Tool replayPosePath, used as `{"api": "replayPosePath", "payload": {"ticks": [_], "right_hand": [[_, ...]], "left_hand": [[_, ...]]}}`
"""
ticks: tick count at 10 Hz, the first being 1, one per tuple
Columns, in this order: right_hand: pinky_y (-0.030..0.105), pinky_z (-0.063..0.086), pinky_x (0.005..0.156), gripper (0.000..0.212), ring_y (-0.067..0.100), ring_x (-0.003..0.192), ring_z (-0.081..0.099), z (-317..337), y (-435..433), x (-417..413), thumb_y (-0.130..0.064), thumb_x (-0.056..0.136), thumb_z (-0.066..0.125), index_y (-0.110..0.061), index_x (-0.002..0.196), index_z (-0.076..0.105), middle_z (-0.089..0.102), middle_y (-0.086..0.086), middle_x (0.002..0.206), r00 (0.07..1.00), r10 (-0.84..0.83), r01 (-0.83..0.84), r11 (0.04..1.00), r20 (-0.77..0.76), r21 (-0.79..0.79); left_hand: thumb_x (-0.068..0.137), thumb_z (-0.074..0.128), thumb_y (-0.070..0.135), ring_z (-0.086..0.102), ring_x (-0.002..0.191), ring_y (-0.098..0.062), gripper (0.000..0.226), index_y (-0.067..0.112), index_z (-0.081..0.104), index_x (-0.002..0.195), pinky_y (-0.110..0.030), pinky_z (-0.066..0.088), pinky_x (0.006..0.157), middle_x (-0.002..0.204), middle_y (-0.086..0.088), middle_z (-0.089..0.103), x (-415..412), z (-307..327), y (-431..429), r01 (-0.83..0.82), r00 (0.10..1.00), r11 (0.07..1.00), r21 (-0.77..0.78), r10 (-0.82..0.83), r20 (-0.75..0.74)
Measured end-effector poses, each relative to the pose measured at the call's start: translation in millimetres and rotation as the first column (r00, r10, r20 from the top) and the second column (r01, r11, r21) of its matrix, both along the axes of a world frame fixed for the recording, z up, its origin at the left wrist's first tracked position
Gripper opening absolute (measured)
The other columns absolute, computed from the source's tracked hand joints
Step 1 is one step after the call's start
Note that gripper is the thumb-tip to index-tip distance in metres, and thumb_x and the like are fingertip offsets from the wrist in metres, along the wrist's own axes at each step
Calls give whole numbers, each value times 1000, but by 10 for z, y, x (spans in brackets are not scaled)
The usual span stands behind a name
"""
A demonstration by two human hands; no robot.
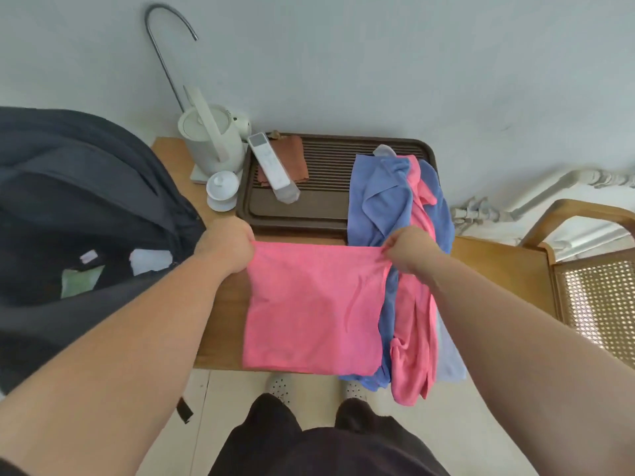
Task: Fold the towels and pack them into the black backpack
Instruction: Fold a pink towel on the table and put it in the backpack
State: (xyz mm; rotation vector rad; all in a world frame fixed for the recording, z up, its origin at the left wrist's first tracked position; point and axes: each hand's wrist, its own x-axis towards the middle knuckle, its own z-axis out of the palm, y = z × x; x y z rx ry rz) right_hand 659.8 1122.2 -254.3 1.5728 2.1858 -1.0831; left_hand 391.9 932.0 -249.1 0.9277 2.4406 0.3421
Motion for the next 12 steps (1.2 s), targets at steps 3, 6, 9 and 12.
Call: {"api": "replayPosePath", "payload": {"ticks": [3,6,9,12], "right_hand": [[61,60,69,21,39,70,70,-502,104,-212,-5,70,45,-16,69,63,70,20,79,817,-511,459,857,-269,-233],[30,55,52,28,27,63,66,-417,-270,38,-18,91,61,8,84,69,66,16,68,718,-606,527,795,-342,-302],[21,45,63,14,5,63,63,-512,-1039,521,-12,76,68,-22,65,70,66,-13,61,987,-80,90,994,-136,65],[39,56,61,17,25,64,63,-637,-1391,597,-27,78,59,-17,69,69,67,3,65,972,157,-180,976,176,123]], "left_hand": [[100,46,7,73,70,-28,19,19,60,100,-45,63,65,89,-13,71,41,-474,368,-460,826,886,54,405,392],[96,58,30,73,85,-20,16,17,67,95,-45,61,82,94,-6,73,259,-502,-74,-573,731,805,154,418,539],[87,63,9,71,73,-19,18,25,67,79,-44,61,70,78,5,69,762,-873,-964,-360,912,925,118,323,252],[88,66,8,61,74,-16,15,15,77,93,-27,47,69,77,7,65,884,-1035,-1297,-219,965,970,101,201,166]]}}
